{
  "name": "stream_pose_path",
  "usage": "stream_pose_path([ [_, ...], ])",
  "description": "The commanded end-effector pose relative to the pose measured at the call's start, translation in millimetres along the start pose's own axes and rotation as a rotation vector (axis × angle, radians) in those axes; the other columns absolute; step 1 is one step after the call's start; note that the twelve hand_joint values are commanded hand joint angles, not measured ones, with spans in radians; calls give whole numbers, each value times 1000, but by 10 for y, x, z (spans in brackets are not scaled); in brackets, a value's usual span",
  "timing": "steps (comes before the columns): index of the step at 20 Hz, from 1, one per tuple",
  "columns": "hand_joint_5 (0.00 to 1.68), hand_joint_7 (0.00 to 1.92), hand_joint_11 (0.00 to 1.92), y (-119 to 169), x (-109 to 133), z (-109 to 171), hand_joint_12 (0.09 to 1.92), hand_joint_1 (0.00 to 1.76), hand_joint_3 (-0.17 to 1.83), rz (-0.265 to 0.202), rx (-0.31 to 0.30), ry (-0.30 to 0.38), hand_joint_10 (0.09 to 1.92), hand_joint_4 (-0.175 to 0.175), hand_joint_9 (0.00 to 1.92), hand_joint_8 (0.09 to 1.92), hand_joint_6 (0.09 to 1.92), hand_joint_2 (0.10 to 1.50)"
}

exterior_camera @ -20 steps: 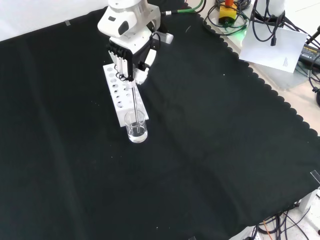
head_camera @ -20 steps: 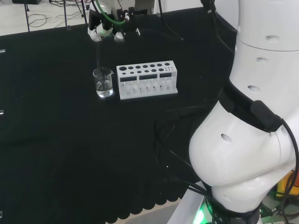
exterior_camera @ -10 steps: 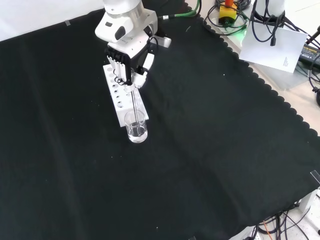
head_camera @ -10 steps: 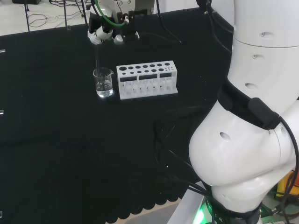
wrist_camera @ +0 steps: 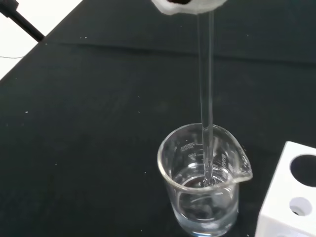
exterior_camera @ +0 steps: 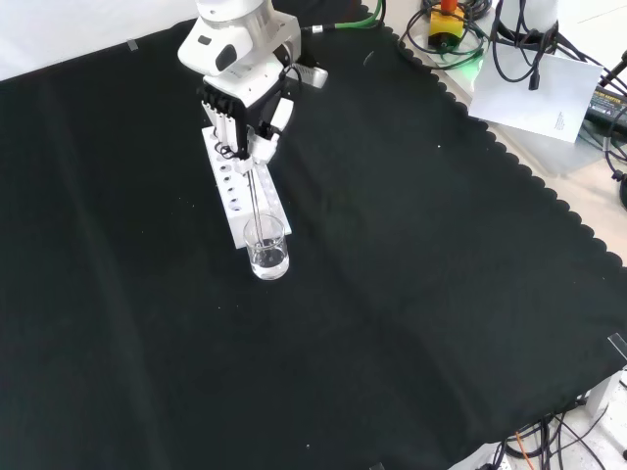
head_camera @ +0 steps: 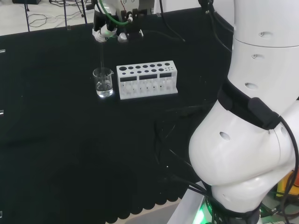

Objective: Stir in the beaker to the left of the white test tube rack with the glass rod.

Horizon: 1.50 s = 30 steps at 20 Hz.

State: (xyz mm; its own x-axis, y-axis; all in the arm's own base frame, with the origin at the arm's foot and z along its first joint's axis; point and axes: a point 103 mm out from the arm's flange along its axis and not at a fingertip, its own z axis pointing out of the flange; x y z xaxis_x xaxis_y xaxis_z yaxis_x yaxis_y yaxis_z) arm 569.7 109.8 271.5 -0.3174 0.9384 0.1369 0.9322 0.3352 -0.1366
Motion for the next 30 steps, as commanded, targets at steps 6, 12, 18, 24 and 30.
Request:
stream_pose_path([
  [6,1415,1317,1591,-88,70,19,723,1326,-175,21,11,-35,931,-175,1510,725,87,1057],
  [12,1416,1317,1591,-30,197,58,726,1326,-175,-8,19,-32,934,-175,1509,725,87,1057],
  [18,1416,1317,1591,110,224,113,730,1326,-175,-25,16,-8,935,-175,1509,725,87,1057],
  [24,1416,1318,1591,127,145,86,732,1326,-175,-18,8,-3,936,-175,1509,725,87,1058],
  [30,1417,1317,1590,44,36,22,734,1326,-175,-10,2,-6,938,-175,1509,725,87,1058],
])
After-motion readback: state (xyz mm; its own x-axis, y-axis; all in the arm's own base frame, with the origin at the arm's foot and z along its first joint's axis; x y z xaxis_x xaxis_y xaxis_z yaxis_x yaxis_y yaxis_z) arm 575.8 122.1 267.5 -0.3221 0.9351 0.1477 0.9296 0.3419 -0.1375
